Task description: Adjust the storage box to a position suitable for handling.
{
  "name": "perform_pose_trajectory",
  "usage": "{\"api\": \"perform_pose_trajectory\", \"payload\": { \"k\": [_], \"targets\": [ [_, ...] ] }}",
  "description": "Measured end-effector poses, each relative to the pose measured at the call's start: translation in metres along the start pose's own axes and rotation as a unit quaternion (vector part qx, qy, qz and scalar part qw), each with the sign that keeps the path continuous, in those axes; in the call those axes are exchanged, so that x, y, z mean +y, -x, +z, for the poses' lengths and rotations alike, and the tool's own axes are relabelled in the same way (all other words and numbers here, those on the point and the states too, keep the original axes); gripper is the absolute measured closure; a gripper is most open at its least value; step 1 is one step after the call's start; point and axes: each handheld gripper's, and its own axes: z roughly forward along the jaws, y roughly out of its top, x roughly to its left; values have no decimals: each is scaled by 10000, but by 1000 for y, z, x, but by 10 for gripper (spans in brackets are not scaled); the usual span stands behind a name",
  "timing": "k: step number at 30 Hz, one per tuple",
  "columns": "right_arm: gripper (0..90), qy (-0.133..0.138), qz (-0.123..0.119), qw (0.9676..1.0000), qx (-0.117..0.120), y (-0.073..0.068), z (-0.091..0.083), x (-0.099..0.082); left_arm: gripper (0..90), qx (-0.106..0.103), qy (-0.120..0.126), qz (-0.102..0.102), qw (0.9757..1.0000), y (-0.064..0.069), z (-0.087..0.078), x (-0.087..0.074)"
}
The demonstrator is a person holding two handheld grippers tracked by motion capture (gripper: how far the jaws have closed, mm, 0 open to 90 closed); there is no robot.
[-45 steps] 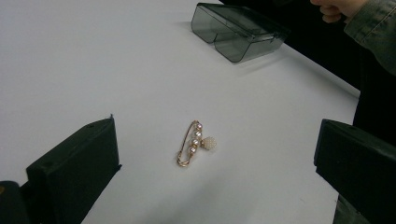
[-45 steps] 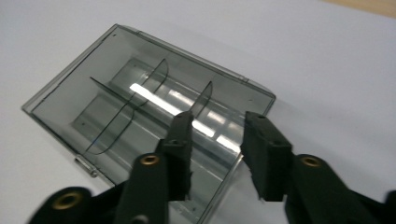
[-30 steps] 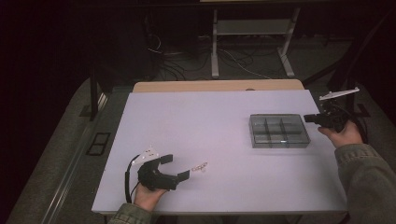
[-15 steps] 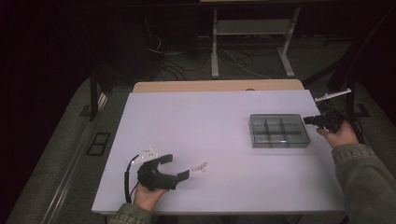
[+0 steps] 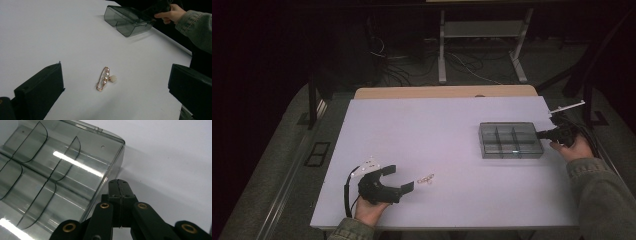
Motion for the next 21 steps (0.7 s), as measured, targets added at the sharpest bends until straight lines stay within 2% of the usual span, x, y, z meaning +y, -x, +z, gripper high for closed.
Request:
{"api": "perform_pose_trajectory", "payload": {
  "k": [8, 13, 21],
  "targets": [
    [893, 2, 53, 9999, 114, 2, 3, -1, 0, 4, -12, 8, 10000, 0, 0, 0],
    [894, 56, 53, 10000, 28, -1, 3, -2, 0, -6, -13, 10, 10000, 1, 1, 0],
    [895, 69, 104, 9999, 114, 1, 4, -5, 0, 0, -6, -3, 10000, 0, 1, 0]
  ]
}}
